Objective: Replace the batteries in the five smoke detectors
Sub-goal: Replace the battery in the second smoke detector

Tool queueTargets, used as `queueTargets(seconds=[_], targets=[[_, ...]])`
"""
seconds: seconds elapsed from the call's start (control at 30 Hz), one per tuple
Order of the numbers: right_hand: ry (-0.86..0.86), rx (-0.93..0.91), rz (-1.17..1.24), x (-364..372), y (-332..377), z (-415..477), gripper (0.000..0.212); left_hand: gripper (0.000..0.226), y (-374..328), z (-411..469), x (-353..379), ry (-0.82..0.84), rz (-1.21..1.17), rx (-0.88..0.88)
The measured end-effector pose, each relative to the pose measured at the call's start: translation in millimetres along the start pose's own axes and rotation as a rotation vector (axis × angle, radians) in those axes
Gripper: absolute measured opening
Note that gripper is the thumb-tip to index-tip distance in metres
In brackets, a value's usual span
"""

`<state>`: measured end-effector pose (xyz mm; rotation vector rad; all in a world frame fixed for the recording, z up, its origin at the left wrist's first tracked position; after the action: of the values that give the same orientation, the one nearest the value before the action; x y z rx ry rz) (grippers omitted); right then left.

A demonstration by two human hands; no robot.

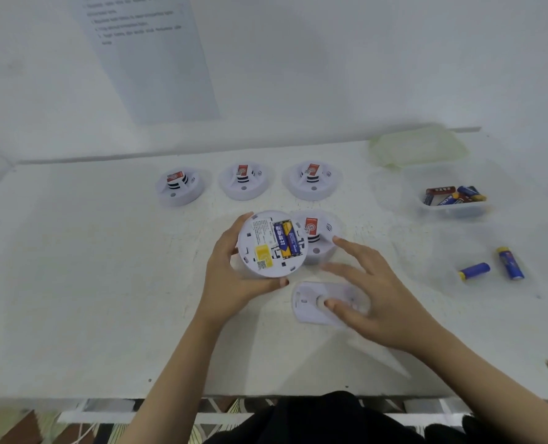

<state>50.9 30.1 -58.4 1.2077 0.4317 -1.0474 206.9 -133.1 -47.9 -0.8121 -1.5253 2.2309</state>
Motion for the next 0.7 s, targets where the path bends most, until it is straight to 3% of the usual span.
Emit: queueTargets(seconds=[0.17, 0.33, 0.7], targets=[[-0.183, 0.072, 0.203, -25.0, 10.4, 10.0, 0.054, 0.097, -15.4, 4.7, 14.4, 0.066, 0.023, 0.015], [-0.024, 0.198, 0.273, -53.7, 0.1, 14.7, 0.1, 0.1, -34.1, 9.5, 46.6, 0.151, 0.004, 0.032], [-0.119, 0.201, 0.002, -130.4, -56.9, -11.0, 0.099, 0.118, -62.6, 27.9, 148.8, 0.308, 0.156, 0.122]])
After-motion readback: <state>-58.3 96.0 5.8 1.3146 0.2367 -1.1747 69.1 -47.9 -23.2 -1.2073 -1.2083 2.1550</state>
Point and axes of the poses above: each hand's wrist, its own z-axis towards the middle knuckle, its own x-axis out of the palm, y = z × x, the point moved 3 cm from there along z, towards the middle knuckle, and after that the axes turned 3 degrees about -y, right-handed, at the moved point
